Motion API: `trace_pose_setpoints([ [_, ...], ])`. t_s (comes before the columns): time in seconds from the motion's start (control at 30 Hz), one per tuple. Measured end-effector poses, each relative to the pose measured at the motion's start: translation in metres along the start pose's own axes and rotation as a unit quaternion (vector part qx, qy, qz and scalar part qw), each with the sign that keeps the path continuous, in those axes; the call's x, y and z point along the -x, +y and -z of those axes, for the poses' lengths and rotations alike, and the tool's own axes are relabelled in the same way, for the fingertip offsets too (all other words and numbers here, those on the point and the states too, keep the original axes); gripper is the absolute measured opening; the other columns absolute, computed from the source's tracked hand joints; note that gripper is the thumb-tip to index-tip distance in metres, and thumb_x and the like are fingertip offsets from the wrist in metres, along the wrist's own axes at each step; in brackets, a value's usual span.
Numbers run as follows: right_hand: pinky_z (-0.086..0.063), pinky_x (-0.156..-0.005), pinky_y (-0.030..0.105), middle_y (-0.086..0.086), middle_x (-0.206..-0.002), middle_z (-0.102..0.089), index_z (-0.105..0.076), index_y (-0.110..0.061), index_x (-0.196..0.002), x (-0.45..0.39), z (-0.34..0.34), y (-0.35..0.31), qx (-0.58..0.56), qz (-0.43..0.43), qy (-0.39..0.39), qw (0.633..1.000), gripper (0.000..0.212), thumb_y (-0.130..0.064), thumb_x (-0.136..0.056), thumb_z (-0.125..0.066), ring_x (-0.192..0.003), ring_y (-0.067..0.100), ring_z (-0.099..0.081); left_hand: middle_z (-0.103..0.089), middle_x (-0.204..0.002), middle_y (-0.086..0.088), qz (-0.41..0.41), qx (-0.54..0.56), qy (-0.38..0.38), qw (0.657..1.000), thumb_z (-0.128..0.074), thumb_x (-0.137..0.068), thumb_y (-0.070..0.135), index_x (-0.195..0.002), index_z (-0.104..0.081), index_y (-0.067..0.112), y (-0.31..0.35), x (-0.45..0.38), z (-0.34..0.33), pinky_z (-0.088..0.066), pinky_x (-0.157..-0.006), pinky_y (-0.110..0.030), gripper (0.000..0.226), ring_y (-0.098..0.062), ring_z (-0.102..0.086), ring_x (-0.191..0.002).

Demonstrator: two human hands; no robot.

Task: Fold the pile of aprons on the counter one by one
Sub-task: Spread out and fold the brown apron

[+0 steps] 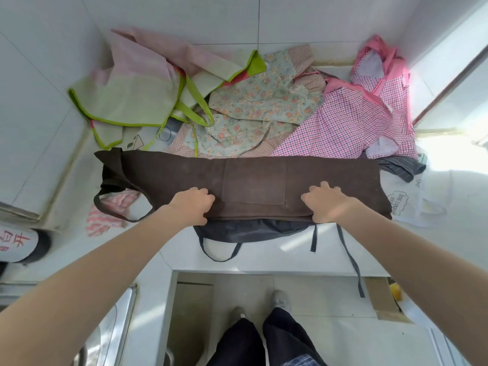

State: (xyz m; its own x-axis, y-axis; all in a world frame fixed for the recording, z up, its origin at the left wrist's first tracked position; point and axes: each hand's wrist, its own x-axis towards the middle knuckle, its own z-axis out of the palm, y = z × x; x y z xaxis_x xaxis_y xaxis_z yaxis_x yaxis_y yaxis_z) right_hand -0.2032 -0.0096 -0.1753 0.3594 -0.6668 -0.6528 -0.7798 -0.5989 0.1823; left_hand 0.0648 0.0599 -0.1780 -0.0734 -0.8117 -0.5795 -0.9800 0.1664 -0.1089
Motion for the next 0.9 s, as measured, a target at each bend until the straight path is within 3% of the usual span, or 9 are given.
trace_pose_setpoints([
  [0.13, -0.045, -0.088, 0.044, 0.007, -0.101, -0.039, -0.049, -0.008, -0.107, -0.001, 0.004, 0.006, -0.03, 0.037, -0.042, 0.998, 0.024, -0.014, -0.085, -0.057, -0.11, 0.031, -0.042, -0.047, -0.105, -0.005, -0.034, 0.009, -0.001, 0.999, -0.058, -0.085, 0.02, -0.098, -0.048, 0.014, 0.007, -0.01, -0.001, -0.046, -0.082, -0.036, 0.017, -0.025, -0.05, -0.104],
  [0.3, -0.046, -0.068, 0.033, 0.004, -0.094, -0.056, -0.051, -0.014, -0.087, -0.012, 0.04, 0.007, -0.049, 0.071, -0.11, 0.99, 0.031, -0.037, -0.079, -0.07, -0.081, 0.023, -0.054, -0.041, -0.09, 0.002, -0.054, 0.029, 0.0, 0.998, -0.056, -0.083, 0.016, -0.086, -0.043, 0.017, 0.006, -0.015, -0.003, -0.037, -0.068, -0.029, 0.013, -0.02, -0.047, -0.086],
  [0.4, -0.047, -0.072, 0.035, 0.0, -0.089, -0.054, -0.05, -0.016, -0.081, -0.022, 0.066, -0.015, -0.051, 0.123, -0.097, 0.986, 0.038, -0.047, -0.076, -0.072, -0.084, 0.023, -0.055, -0.042, -0.089, 0.001, -0.057, 0.038, 0.002, 0.998, -0.055, -0.085, 0.016, -0.086, -0.042, 0.017, 0.004, -0.015, -0.003, -0.035, -0.067, -0.028, 0.013, -0.018, -0.044, -0.081],
  [0.47, -0.048, -0.077, 0.037, 0.0, -0.088, -0.048, -0.047, -0.012, -0.091, -0.023, 0.067, -0.034, 0.015, 0.134, -0.116, 0.984, 0.044, -0.046, -0.077, -0.072, -0.086, 0.024, -0.054, -0.044, -0.088, 0.0, -0.058, 0.049, 0.001, 0.997, -0.055, -0.086, 0.017, -0.085, -0.042, 0.017, 0.002, -0.014, -0.004, -0.035, -0.066, -0.028, 0.014, -0.018, -0.045, -0.08],
  [0.57, -0.046, -0.07, 0.034, 0.002, -0.086, -0.046, -0.051, -0.012, -0.1, -0.024, 0.051, -0.049, 0.07, 0.138, -0.095, 0.983, 0.033, -0.031, -0.081, -0.071, -0.082, 0.024, -0.051, -0.045, -0.087, 0.0, -0.051, 0.08, 0.004, 0.995, -0.057, -0.086, 0.017, -0.084, -0.042, 0.017, 0.0, -0.013, -0.008, -0.034, -0.065, -0.027, 0.014, -0.018, -0.047, -0.08],
  [0.63, -0.043, -0.062, 0.032, 0.002, -0.077, -0.044, -0.047, -0.009, -0.086, -0.026, 0.042, -0.049, 0.062, 0.148, -0.063, 0.985, 0.023, -0.021, -0.084, -0.066, -0.076, 0.024, -0.05, -0.044, -0.086, 0.001, -0.049, 0.099, 0.01, 0.994, -0.058, -0.084, 0.016, -0.082, -0.044, 0.016, -0.001, -0.013, -0.011, -0.033, -0.065, -0.027, 0.014, -0.018, -0.046, -0.08],
  [0.77, -0.042, -0.057, 0.029, 0.0, -0.067, -0.043, -0.039, -0.014, -0.062, -0.025, 0.052, -0.054, 0.102, 0.155, -0.083, 0.979, 0.035, -0.019, -0.084, -0.066, -0.057, 0.017, -0.045, -0.044, -0.086, 0.002, -0.057, 0.117, 0.009, 0.992, -0.058, -0.083, 0.019, -0.083, -0.046, 0.017, -0.001, -0.012, -0.015, -0.035, -0.065, -0.028, 0.012, -0.017, -0.046, -0.08],
  [0.83, -0.045, -0.061, 0.03, 0.002, -0.072, -0.055, -0.049, -0.013, -0.066, -0.03, 0.069, -0.063, 0.079, 0.171, -0.084, 0.978, 0.032, -0.031, -0.084, -0.067, -0.064, 0.02, -0.053, -0.048, -0.089, 0.003, -0.067, 0.16, -0.013, 0.985, -0.061, -0.084, 0.024, -0.086, -0.05, 0.019, -0.004, -0.013, -0.013, -0.04, -0.068, -0.028, 0.012, -0.017, -0.049, -0.082],
  [0.9, -0.044, -0.068, 0.033, 0.006, -0.091, -0.058, -0.052, -0.016, -0.073, -0.038, 0.087, -0.076, -0.02, 0.21, -0.001, 0.978, 0.026, -0.035, -0.087, -0.062, -0.087, 0.026, -0.058, -0.054, -0.097, -0.001, -0.069, 0.246, -0.001, 0.967, -0.063, -0.085, 0.026, -0.093, -0.056, 0.017, -0.007, -0.013, -0.007, -0.046, -0.078, -0.03, 0.013, -0.018, -0.054, -0.088],
])
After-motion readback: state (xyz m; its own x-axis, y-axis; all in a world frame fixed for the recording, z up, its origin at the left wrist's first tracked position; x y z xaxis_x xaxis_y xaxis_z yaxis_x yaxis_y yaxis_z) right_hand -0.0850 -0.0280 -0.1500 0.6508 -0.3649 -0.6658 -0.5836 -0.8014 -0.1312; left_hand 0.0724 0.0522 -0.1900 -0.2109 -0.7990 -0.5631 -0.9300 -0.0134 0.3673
